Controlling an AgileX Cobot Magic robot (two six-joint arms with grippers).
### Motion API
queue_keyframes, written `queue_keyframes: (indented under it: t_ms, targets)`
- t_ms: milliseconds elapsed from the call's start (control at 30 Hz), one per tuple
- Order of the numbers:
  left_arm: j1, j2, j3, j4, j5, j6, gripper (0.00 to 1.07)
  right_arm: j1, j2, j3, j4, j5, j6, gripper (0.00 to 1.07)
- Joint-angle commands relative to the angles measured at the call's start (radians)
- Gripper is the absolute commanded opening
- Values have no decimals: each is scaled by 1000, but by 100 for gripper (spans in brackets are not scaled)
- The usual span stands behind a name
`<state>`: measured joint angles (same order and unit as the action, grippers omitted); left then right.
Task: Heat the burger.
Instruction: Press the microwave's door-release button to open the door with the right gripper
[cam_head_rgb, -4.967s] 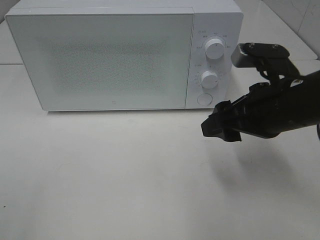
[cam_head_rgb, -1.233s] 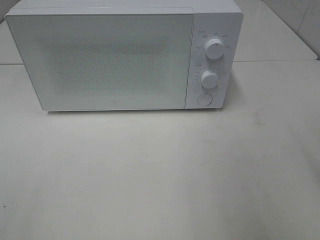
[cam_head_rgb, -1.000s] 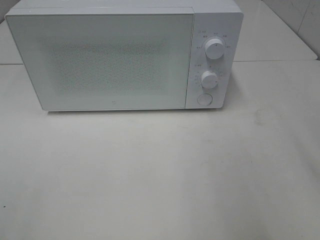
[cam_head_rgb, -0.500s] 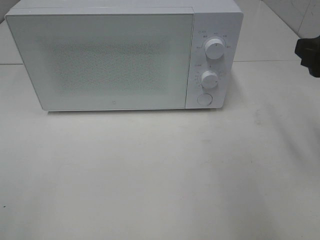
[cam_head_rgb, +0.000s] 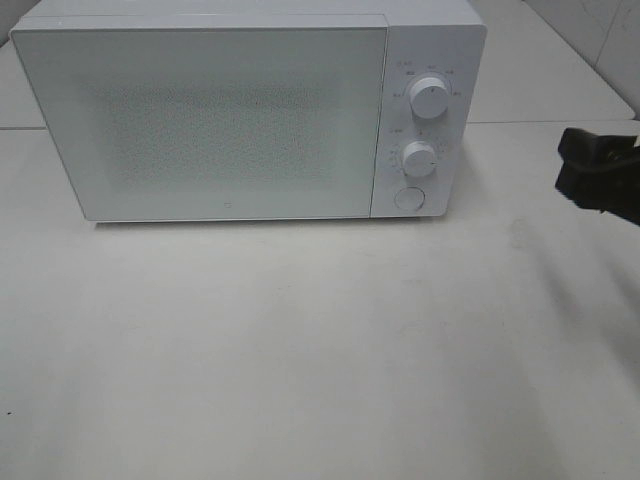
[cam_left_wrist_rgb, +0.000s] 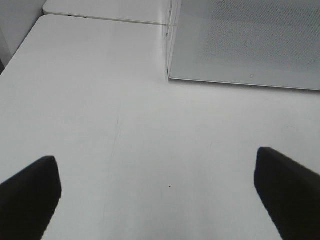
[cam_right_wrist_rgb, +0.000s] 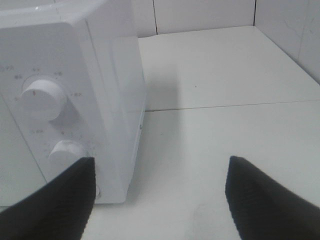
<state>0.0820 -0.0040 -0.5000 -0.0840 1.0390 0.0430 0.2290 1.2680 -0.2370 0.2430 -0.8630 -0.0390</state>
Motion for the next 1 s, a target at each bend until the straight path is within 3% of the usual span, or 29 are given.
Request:
queue_keyframes:
  t_ms: [33, 67, 133, 200, 400, 600, 767, 1000]
  targets:
    - [2, -23, 5, -2, -2, -2, 98, 68, 36, 10, 79, -65, -71, 73]
    - [2, -23, 5, -2, -2, -2, 98, 129, 72, 14, 138, -102, -112, 73]
    - [2, -23, 5, -2, -2, -2, 98, 153, 88, 14, 161, -113, -133, 73]
    - [2, -23, 5, -2, -2, -2, 98, 269, 148, 14, 258, -175, -183, 73]
    - [2, -23, 5, -2, -2, -2, 98, 428, 237, 13, 389, -276, -199, 73]
    - [2, -23, 5, -2, -2, -2, 98, 512, 298, 8, 451, -310, -199, 73]
    - [2, -23, 5, -2, -2, -2, 98, 620, 390, -38, 601, -312, -203, 73]
    - [2, -23, 5, -2, -2, -2, 98, 636, 408, -49, 617, -307, -183, 73]
